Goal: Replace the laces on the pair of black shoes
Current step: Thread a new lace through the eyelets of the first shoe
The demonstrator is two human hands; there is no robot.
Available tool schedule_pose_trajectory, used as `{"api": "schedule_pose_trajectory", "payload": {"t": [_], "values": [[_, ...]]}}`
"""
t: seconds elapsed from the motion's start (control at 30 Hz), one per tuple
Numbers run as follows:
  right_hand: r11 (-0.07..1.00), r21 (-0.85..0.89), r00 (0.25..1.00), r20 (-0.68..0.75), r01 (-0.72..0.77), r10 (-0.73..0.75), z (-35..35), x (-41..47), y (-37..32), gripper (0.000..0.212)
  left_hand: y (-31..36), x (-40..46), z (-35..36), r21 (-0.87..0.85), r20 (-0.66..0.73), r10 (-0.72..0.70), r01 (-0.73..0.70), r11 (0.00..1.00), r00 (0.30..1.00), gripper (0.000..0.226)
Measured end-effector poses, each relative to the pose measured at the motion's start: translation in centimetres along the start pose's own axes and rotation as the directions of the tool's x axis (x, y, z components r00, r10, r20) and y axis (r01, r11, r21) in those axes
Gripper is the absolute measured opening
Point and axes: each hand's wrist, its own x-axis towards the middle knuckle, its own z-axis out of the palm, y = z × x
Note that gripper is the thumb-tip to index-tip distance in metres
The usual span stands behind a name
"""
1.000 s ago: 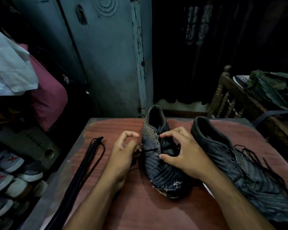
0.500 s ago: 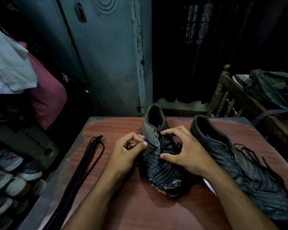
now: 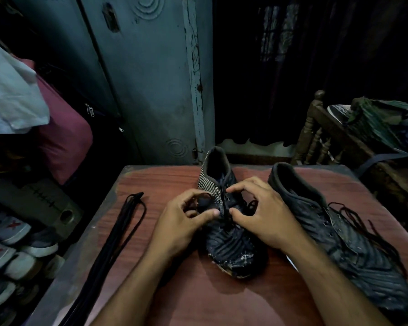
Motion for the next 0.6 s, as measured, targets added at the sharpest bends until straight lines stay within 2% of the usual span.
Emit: {"api": "schedule_pose_trajectory", "payload": {"t": [0.07,0.13,0.23,0.3,0.37,0.47,0.53,0.6], "values": [[0.998,-0.051,0.999,-0.027,0.038,-0.039,0.2,-0.1,-0.5,0.031,-0.2,0.0,-0.2,0.186,-0.011,-0.001,0.003,0.983,1.000,0.030],[0.996,-0.076,0.999,-0.021,0.036,-0.037,0.4,-0.2,-0.5,0.033,-0.6,0.0,-0.5,0.370,-0.042,0.042,-0.024,0.929,0.998,0.021],[1.000,-0.020,1.000,-0.006,-0.022,0.021,0.2,0.0,0.2,0.035,-0.9,0.3,-0.9,0.414,-0.072,0.119,-0.079,0.907,0.990,0.009],[0.995,0.075,0.997,-0.041,-0.067,0.070,0.2,0.2,0.6,0.031,-0.7,0.3,-0.7,0.303,-0.067,0.126,-0.100,0.948,0.990,0.013],[0.958,0.242,0.984,-0.043,-0.156,0.171,0.4,0.4,0.6,0.033,-0.3,0.2,-0.4,0.045,-0.072,0.047,-0.043,0.998,0.996,0.017],[0.871,0.420,0.956,-0.019,-0.257,0.291,0.4,0.7,0.9,0.039,1.0,0.0,-0.2,-0.286,-0.054,-0.097,0.078,0.955,0.994,0.018],[0.842,0.463,0.949,-0.004,-0.277,0.314,0.4,0.7,1.0,0.040,1.4,0.0,-0.1,-0.378,-0.057,-0.160,0.127,0.917,0.985,0.020],[0.831,0.482,0.949,0.002,-0.277,0.316,0.5,0.7,1.2,0.042,1.3,0.0,0.0,-0.369,-0.110,-0.210,0.156,0.916,0.971,0.023]]}}
